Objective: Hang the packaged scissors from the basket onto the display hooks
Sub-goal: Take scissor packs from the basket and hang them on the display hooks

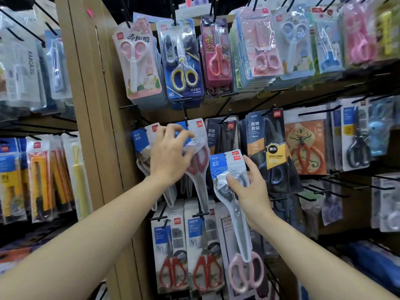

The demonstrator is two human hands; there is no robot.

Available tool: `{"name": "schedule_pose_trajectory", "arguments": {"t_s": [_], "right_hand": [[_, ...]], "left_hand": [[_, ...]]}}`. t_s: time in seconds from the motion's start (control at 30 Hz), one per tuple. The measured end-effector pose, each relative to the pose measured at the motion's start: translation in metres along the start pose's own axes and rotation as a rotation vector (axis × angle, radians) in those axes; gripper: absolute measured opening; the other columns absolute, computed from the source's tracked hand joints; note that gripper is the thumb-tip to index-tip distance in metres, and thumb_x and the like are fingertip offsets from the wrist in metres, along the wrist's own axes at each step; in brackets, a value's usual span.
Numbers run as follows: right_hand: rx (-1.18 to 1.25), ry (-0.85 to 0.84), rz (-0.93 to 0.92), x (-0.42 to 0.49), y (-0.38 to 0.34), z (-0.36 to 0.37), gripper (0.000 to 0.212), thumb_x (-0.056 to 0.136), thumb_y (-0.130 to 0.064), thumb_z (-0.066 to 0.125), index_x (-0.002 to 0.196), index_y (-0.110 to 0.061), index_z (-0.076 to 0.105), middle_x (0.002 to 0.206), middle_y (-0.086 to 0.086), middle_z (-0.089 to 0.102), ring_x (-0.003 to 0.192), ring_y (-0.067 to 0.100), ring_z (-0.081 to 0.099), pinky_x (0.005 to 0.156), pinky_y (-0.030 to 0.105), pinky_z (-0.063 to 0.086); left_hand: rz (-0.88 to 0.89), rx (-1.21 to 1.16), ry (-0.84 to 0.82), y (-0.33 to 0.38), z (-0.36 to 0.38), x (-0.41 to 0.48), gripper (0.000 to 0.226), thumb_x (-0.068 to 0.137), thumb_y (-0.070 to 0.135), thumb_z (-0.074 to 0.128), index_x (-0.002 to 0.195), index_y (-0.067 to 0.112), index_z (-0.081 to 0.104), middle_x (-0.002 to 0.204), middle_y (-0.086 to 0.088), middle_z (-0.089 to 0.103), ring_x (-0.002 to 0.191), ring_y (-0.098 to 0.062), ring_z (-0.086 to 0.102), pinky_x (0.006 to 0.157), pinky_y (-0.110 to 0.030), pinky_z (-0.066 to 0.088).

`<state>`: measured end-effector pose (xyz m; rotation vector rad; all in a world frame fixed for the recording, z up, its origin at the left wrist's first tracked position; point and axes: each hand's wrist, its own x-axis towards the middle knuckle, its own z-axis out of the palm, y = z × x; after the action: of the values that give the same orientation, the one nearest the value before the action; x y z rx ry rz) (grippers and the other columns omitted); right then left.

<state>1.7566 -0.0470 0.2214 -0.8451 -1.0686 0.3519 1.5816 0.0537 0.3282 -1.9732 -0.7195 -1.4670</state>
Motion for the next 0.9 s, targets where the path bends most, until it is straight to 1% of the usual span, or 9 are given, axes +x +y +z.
{"name": "schedule_pose_trajectory", "arguments": {"t_s": [0.13, 0.3, 0.37, 0.43, 0.5, 0.6, 0.73, 0.83, 0.9], "right_hand": [[0.033, 0.002, 0.012, 0.001, 0.001, -0.001, 0.065, 0.096, -0.01, 0.071, 0.152, -0.028, 0.043, 0.131, -0.008, 0.069, 0.121, 0.006, 0.065, 0.108, 0.038, 0.051], [0.111, 0.004, 0.015, 0.001, 0.0, -0.003, 0.052, 0.095, -0.003, 0.07, 0.139, -0.025, 0.055, 0.121, -0.008, 0.074, 0.115, 0.008, 0.069, 0.099, 0.03, 0.054], [0.163, 0.019, 0.043, 0.002, 0.001, -0.003, 0.044, 0.093, -0.002, 0.071, 0.132, -0.021, 0.061, 0.12, -0.003, 0.075, 0.114, 0.016, 0.07, 0.1, 0.037, 0.055], [0.183, 0.037, 0.059, 0.003, 0.002, -0.002, 0.039, 0.091, -0.003, 0.074, 0.125, -0.019, 0.064, 0.115, 0.001, 0.077, 0.11, 0.02, 0.073, 0.097, 0.038, 0.057], [0.18, 0.041, 0.058, 0.004, 0.002, -0.001, 0.039, 0.089, -0.003, 0.076, 0.123, -0.017, 0.063, 0.112, 0.002, 0.078, 0.107, 0.021, 0.074, 0.094, 0.037, 0.059], [0.15, 0.03, 0.052, 0.003, 0.001, 0.0, 0.044, 0.086, -0.004, 0.08, 0.123, -0.016, 0.061, 0.109, 0.003, 0.078, 0.104, 0.021, 0.075, 0.092, 0.04, 0.059], [0.149, 0.006, 0.039, 0.002, 0.0, -0.003, 0.044, 0.082, -0.004, 0.082, 0.118, -0.018, 0.061, 0.107, 0.007, 0.078, 0.099, 0.021, 0.076, 0.089, 0.039, 0.061], [0.148, -0.038, 0.043, 0.0, -0.004, -0.002, 0.055, 0.072, -0.02, 0.087, 0.12, -0.017, 0.06, 0.104, 0.003, 0.079, 0.098, 0.022, 0.076, 0.085, 0.035, 0.062], [0.155, -0.035, 0.04, 0.001, -0.006, 0.001, 0.044, 0.078, -0.024, 0.082, 0.117, -0.017, 0.061, 0.105, 0.003, 0.079, 0.099, 0.022, 0.076, 0.085, 0.036, 0.062]], "left_hand": [[-0.019, 0.192, -0.305, -0.002, 0.005, 0.003, 0.055, 0.102, 0.036, 0.056, 0.155, 0.033, 0.044, 0.165, -0.007, 0.033, 0.146, -0.032, 0.026, 0.116, -0.049, 0.029], [-0.107, 0.259, -0.647, -0.01, 0.013, 0.017, 0.058, 0.106, 0.045, 0.045, 0.16, 0.043, 0.027, 0.173, -0.001, 0.012, 0.153, -0.03, 0.02, 0.12, -0.045, 0.018], [-0.182, 0.032, -0.594, -0.006, 0.008, 0.011, 0.048, 0.104, 0.039, 0.051, 0.151, 0.034, 0.048, 0.164, -0.002, 0.036, 0.146, -0.028, 0.036, 0.118, -0.045, 0.03], [-0.294, -0.26, -0.407, 0.005, 0.001, -0.006, 0.03, 0.102, 0.036, 0.057, 0.127, 0.025, 0.07, 0.129, 0.002, 0.064, 0.119, -0.02, 0.06, 0.103, -0.041, 0.047], [-0.456, -0.533, -0.422, 0.024, -0.008, -0.022, 0.03, 0.094, 0.05, 0.066, 0.109, 0.025, 0.074, 0.104, 0.007, 0.072, 0.094, -0.014, 0.068, 0.09, -0.041, 0.056], [-0.656, -0.817, -0.642, 0.049, -0.011, -0.039, 0.05, 0.079, 0.054, 0.084, 0.115, 0.026, 0.064, 0.102, -0.001, 0.075, 0.085, -0.017, 0.073, 0.07, -0.035, 0.061], [-0.774, -0.997, -0.623, 0.062, -0.008, -0.044, 0.043, 0.08, 0.025, 0.09, 0.113, 0.012, 0.066, 0.086, -0.006, 0.074, 0.062, -0.009, 0.066, 0.057, -0.023, 0.052], [-0.847, -1.059, -0.582, 0.056, -0.009, -0.049, 0.031, 0.083, 0.014, 0.087, 0.107, 0.005, 0.069, 0.086, -0.013, 0.075, 0.068, -0.016, 0.067, 0.064, -0.03, 0.058], [-0.857, -1.055, -0.555, 0.052, -0.009, -0.054, 0.026, 0.084, 0.01, 0.085, 0.105, 0.008, 0.07, 0.092, -0.014, 0.078, 0.077, -0.021, 0.072, 0.071, -0.034, 0.059]]}}
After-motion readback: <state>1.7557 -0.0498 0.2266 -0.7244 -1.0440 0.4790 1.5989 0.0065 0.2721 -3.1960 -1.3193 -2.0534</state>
